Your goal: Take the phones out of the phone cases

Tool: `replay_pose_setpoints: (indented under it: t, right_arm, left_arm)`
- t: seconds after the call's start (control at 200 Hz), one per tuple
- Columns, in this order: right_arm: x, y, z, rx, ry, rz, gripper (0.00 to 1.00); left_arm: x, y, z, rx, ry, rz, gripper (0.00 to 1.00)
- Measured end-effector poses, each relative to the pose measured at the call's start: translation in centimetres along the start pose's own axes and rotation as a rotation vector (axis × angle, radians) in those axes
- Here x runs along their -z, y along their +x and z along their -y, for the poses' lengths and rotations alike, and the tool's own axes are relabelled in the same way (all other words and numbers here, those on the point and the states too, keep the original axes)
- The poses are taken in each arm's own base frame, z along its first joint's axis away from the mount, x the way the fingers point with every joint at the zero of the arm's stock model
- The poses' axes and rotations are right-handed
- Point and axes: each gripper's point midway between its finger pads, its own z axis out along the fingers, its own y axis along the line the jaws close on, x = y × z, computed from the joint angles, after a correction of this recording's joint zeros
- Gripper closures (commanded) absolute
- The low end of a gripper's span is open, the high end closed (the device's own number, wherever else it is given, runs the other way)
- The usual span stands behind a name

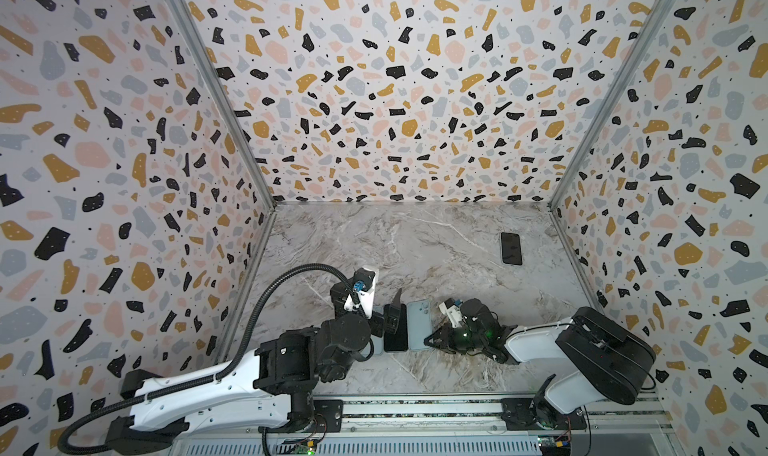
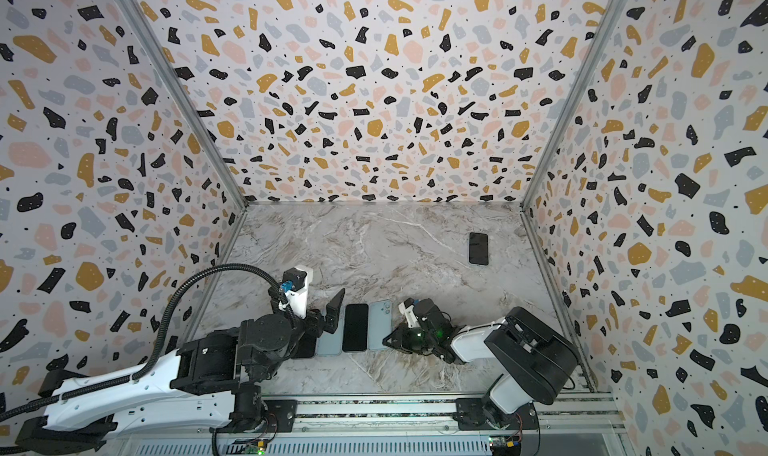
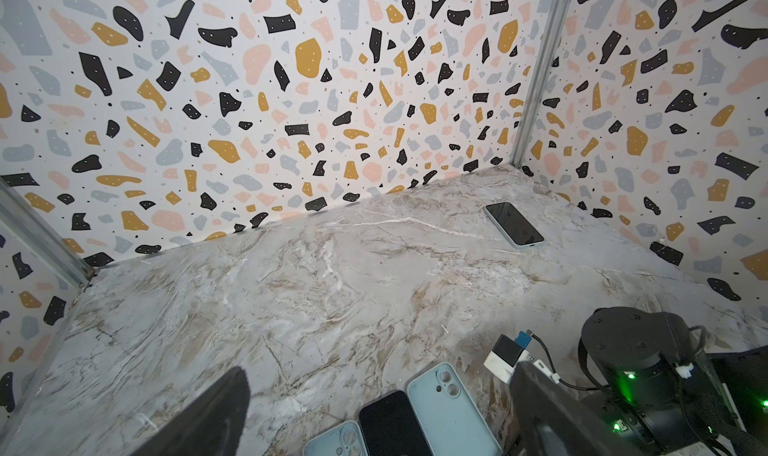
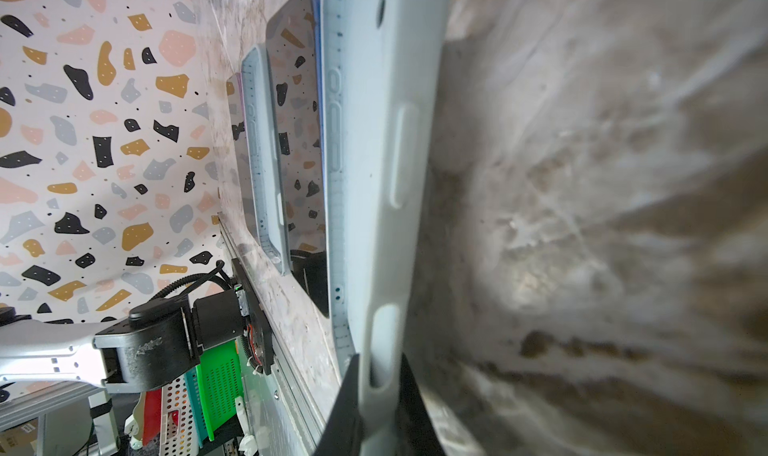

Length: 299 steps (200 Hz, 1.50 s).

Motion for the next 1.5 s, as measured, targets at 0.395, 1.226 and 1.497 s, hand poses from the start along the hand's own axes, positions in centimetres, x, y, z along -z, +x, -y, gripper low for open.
replay_pose_setpoints:
  t: [0.395,1.226,1.497]
  right_arm:
    - [-0.8,-0.3,-1.2,0.015,0.002,-0.011,0.42]
    - [1.3,-0.5,-1.8,0.092,0.093,0.006,0.05]
    - [1.3,-0.4,-1.8,0.094,0.091,-0.002,0.05]
  left_arm:
    - [0.4,-0.2,-0.5,0.008,0.001,0.006,0.0]
    - [0.5,-0.2,-0.6,0.014,0.001,0.006,0.0]
    - [0.4,-0.2,-0.6,0.015,0.002,0.006,0.0]
